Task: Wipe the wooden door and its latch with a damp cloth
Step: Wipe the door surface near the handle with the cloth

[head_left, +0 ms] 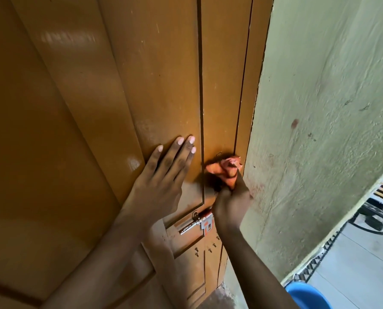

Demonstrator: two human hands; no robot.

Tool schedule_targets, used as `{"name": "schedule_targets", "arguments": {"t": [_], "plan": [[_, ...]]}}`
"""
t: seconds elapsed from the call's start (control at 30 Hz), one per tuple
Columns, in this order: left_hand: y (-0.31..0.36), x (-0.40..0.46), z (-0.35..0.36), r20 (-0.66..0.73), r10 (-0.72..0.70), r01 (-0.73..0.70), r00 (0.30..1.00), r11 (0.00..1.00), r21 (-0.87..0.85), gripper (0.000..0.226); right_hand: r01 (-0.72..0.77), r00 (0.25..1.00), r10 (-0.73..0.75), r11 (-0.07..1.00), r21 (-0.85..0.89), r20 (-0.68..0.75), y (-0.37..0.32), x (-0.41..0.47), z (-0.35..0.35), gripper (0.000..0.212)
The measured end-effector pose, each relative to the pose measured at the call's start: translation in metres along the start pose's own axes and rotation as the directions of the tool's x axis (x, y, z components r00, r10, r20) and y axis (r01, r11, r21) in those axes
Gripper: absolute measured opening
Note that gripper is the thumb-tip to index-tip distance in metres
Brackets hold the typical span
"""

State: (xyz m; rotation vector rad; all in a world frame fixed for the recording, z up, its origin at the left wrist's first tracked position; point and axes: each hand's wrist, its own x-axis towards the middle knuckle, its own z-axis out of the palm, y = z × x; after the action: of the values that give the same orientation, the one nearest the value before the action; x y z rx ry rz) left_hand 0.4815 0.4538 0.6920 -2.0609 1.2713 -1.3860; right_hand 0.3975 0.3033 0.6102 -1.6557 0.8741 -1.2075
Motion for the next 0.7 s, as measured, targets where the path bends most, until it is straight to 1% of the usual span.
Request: {"name": "schedule_targets", "arguments": {"t": [0.03,0.07,0.1,0.17,0.2,0.23,0.27,0.3,0.33,0.37,0.4,0.43,0.47,0.5,0.53,0.6,0.7], "plan": [[0.000,0.000,0.000,0.000,0.000,0.000,1.000,1.000,0.002,0.080,-0.020,1.000,0.020,1.000,0.004,-0.003,-0.008,0.003,0.003,0.053],[0.000,0.000,-0.001,0.000,-0.001,0.001,1.000,1.000,-0.004,0.080,0.027,1.000,-0.027,1.000,0.007,-0.003,-0.013,0.003,0.005,0.054],[0.000,0.000,0.000,-0.002,-0.002,0.002,1.000,1.000,-0.014,0.080,0.127,0.992,-0.127,0.992,-0.012,0.005,-0.016,0.000,0.006,0.057],[0.000,0.000,0.002,-0.004,-0.001,0.001,1.000,1.000,-0.018,0.079,0.352,0.936,-0.344,0.930,-0.111,0.078,-0.009,-0.012,0.003,0.066],[0.000,0.000,0.002,0.000,-0.001,0.001,1.000,1.000,-0.017,0.079,0.415,0.909,-0.401,0.898,-0.148,0.114,0.002,-0.014,0.000,0.070],[0.000,0.000,0.001,0.004,0.002,-0.002,1.000,1.000,-0.018,0.079,0.438,0.898,-0.420,0.884,-0.164,0.132,0.012,-0.015,-0.004,0.070],[0.000,0.000,0.001,0.006,0.005,-0.005,1.000,1.000,-0.019,0.079,0.414,0.909,-0.399,0.898,-0.152,0.121,0.020,-0.015,-0.007,0.065],[0.000,0.000,0.001,0.007,0.007,-0.007,1.000,1.000,-0.013,0.079,0.333,0.942,-0.323,0.935,-0.124,0.095,0.022,-0.018,-0.011,0.057],[0.000,0.000,0.001,0.007,0.007,-0.007,1.000,1.000,-0.003,0.078,0.202,0.979,-0.198,0.976,-0.080,0.055,0.020,-0.019,-0.012,0.049],[0.000,0.000,0.002,0.006,0.007,-0.007,1.000,1.000,0.004,0.077,0.050,0.998,-0.048,0.998,-0.038,0.045,0.018,-0.018,-0.012,0.042],[0.000,0.001,0.002,0.004,0.006,-0.006,1.000,1.000,0.002,0.077,-0.080,0.996,0.081,0.997,-0.019,0.050,0.018,-0.017,-0.010,0.039],[0.001,0.000,0.002,0.004,0.005,-0.005,1.000,1.000,-0.002,0.076,-0.158,0.986,0.158,0.987,-0.020,0.049,0.017,-0.016,-0.007,0.039],[0.001,0.000,0.003,0.006,0.005,-0.005,1.000,1.000,0.000,0.077,-0.186,0.982,0.186,0.982,-0.018,0.039,0.015,-0.014,-0.005,0.040],[0.002,0.000,0.003,0.005,0.004,-0.004,1.000,1.000,0.008,0.077,-0.173,0.985,0.173,0.985,0.002,0.024,0.009,-0.012,-0.003,0.044],[0.002,0.000,0.002,0.005,0.001,-0.001,1.000,1.000,0.012,0.076,-0.116,0.993,0.116,0.993,0.015,0.011,0.004,-0.011,0.000,0.050],[0.002,0.000,0.001,0.001,0.000,0.000,1.000,1.000,0.010,0.075,0.061,0.998,-0.061,0.998,0.004,-0.029,-0.001,-0.010,0.004,0.060],[0.002,0.001,0.001,0.006,0.010,-0.010,1.000,0.999,0.035,0.073,0.274,0.962,-0.274,0.962,-0.019,-0.004,0.012,-0.012,0.001,0.057]]}}
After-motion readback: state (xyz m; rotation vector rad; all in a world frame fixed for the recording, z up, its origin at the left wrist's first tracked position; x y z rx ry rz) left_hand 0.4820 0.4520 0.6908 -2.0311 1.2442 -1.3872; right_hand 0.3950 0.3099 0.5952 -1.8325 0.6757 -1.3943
